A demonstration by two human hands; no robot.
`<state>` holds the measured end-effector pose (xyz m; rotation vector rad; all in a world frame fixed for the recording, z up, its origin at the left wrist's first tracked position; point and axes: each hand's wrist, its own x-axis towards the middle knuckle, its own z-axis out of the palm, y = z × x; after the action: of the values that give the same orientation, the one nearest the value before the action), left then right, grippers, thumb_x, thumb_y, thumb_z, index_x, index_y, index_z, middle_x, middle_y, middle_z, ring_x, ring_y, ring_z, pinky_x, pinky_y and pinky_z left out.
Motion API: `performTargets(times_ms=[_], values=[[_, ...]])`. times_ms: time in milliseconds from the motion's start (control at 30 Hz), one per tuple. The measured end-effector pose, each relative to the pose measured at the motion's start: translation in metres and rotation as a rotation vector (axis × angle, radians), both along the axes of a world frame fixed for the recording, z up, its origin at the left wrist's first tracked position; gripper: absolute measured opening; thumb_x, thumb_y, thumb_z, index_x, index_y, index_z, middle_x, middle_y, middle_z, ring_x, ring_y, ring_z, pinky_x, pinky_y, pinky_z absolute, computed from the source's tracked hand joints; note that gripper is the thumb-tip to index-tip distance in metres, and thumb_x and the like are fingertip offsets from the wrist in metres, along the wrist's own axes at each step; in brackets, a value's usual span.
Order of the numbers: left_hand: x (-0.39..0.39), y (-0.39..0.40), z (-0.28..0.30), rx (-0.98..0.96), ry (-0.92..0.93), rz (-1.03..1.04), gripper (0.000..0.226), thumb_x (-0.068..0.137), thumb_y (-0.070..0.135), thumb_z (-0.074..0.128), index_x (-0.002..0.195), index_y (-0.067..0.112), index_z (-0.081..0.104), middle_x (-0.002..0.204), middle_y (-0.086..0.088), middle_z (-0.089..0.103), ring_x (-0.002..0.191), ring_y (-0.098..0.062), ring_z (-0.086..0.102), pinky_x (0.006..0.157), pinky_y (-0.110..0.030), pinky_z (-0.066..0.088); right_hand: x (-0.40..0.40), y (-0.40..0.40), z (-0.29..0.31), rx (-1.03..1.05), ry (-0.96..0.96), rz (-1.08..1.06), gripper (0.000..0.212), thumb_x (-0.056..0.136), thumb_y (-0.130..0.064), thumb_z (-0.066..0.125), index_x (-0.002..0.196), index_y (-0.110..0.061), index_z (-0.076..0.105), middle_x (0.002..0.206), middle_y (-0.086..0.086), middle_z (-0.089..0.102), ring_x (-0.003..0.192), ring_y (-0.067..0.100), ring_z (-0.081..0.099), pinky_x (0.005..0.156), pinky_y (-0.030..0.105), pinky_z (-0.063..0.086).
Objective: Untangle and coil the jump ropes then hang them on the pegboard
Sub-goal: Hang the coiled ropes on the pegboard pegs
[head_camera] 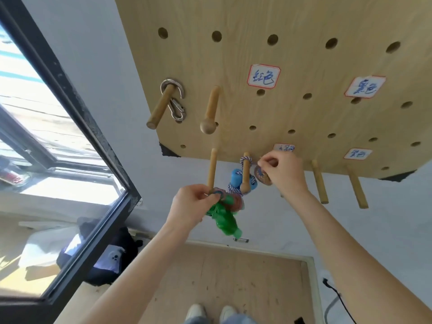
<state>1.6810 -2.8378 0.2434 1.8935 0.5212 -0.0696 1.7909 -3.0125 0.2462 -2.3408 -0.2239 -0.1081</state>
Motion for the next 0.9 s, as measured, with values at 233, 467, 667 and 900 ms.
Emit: performTargets(times_ms=[233, 467, 667, 900], values=[[-0.018, 0.041, 0.001, 0.056, -0.019, -0.075, 0.019, 0.079, 0.017, 0.066, 0.063, 0.027, 0.065, 0.059, 0.005, 0.057, 0.050, -0.009, 0.049, 0.050, -0.019, 0.038, -0.061, 0.025, 0.004, 0.125, 0.119, 0.271, 0.011, 0.085, -0.013, 0.064, 0.077, -0.020, 0.064, 0.062, -0.012, 0.062, 0.057, 0.001, 0.059, 0.062, 0.014, 0.046], [-0.013, 0.074, -0.005, 0.108, -0.054, -0.146, 0.021, 0.079, 0.018, 0.069, 0.067, 0.033, 0.060, 0.070, 0.000, 0.063, 0.060, -0.013, 0.056, 0.057, -0.021, 0.043, -0.063, 0.078, -0.012, 0.074, 0.144, 0.325, 0.010, 0.088, -0.022, 0.061, 0.088, -0.014, 0.067, 0.068, -0.010, 0.061, 0.065, 0.005, 0.056, 0.062, 0.016, 0.042], [0.009, 0.058, -0.020, 0.155, -0.089, -0.204, 0.005, 0.080, 0.025, 0.069, 0.075, 0.023, 0.067, 0.067, 0.014, 0.060, 0.061, 0.003, 0.056, 0.049, -0.008, 0.038, -0.069, 0.082, -0.024, 0.179, 0.081, 0.179, 0.003, 0.083, -0.013, 0.067, 0.084, -0.013, 0.070, 0.081, -0.001, 0.065, 0.077, 0.012, 0.060, 0.069, 0.015, 0.045], [0.027, 0.056, -0.030, 0.161, -0.085, -0.260, 0.010, 0.084, 0.022, 0.065, 0.073, 0.024, 0.065, 0.067, 0.017, 0.058, 0.065, 0.001, 0.054, 0.053, -0.014, 0.038, -0.059, 0.090, -0.018, 0.276, 0.290, 0.051, 0.006, 0.079, -0.012, 0.071, 0.084, -0.013, 0.072, 0.090, 0.003, 0.065, 0.091, 0.014, 0.058, 0.080, 0.018, 0.045]])
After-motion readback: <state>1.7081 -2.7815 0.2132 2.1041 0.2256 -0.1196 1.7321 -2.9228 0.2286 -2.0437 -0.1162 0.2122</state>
